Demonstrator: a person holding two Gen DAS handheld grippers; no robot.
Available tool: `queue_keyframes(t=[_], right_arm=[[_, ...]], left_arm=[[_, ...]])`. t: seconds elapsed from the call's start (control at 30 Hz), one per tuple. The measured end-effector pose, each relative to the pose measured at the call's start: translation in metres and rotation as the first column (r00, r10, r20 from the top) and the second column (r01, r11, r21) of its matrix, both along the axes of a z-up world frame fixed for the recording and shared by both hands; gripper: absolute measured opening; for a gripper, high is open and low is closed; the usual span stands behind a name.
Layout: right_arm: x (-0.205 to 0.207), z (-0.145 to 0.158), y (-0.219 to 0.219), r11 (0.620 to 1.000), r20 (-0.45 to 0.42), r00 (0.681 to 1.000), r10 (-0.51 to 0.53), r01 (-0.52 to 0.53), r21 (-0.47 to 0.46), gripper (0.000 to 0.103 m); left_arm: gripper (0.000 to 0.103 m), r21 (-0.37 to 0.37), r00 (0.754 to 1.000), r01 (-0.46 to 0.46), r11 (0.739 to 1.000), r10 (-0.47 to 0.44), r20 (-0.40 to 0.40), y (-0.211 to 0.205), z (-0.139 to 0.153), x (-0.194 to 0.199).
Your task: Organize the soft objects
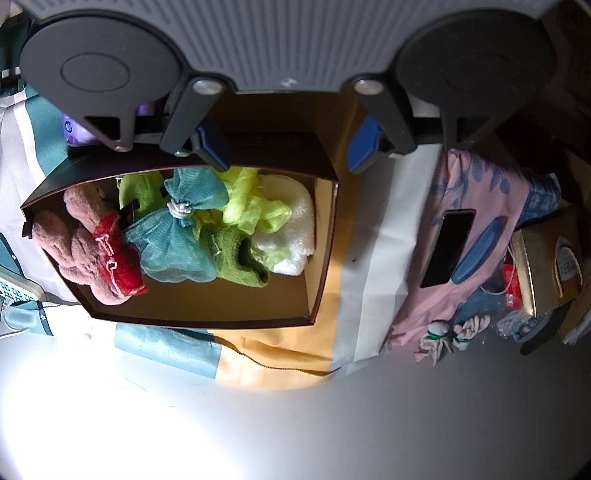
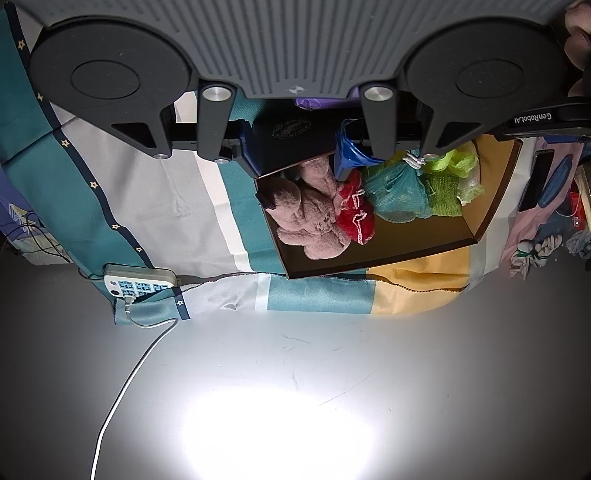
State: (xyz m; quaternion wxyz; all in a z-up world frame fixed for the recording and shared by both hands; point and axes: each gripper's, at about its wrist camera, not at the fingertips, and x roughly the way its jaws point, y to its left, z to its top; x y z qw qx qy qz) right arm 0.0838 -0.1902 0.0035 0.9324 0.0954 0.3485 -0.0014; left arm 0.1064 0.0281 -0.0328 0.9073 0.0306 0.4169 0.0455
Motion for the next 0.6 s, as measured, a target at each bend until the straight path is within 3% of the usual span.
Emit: queue_keyframes(t=[0.6], right_arm=[[0.005,-0.0026,0.0039,1.0,-0.032,0.999,0.006,-0.007,-0.029,0.027]], left_arm=[[0.073,-0.001,1.0,0.002,1.0,-0.002,0.004,-0.0023,0.0006,-0.0019]])
